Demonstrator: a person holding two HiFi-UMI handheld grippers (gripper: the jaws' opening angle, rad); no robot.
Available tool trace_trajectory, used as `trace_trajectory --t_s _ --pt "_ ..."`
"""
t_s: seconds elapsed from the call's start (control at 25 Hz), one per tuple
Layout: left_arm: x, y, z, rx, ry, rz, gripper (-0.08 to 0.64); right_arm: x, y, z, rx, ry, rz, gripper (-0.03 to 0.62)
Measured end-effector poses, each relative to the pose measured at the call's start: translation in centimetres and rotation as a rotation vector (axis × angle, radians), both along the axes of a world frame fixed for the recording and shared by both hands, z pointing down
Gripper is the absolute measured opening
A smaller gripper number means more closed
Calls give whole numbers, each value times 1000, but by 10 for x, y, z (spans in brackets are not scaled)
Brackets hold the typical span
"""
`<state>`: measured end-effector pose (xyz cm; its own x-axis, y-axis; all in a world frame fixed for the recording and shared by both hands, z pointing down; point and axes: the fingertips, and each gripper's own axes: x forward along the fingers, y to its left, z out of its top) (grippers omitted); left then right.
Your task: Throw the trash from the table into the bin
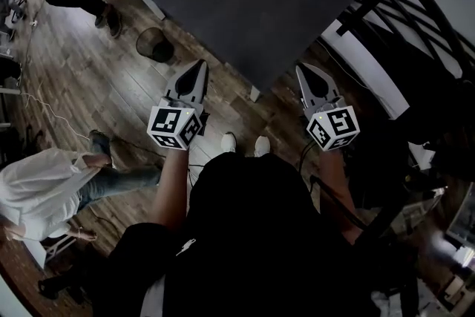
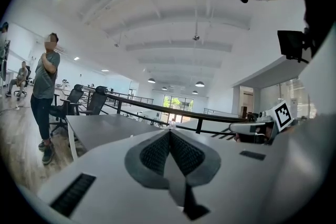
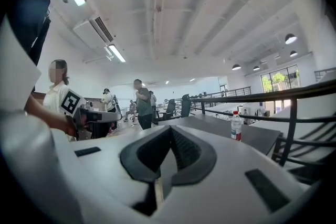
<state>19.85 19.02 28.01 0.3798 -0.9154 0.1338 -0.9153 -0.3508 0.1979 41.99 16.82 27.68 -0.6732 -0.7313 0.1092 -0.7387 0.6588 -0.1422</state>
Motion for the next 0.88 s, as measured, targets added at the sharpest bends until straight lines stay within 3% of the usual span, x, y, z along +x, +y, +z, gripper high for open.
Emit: trace_trajectory --t_s 0.88 --pt "36 6 7 -22 -21 -51 6 29 2 17 -24 3 -67 6"
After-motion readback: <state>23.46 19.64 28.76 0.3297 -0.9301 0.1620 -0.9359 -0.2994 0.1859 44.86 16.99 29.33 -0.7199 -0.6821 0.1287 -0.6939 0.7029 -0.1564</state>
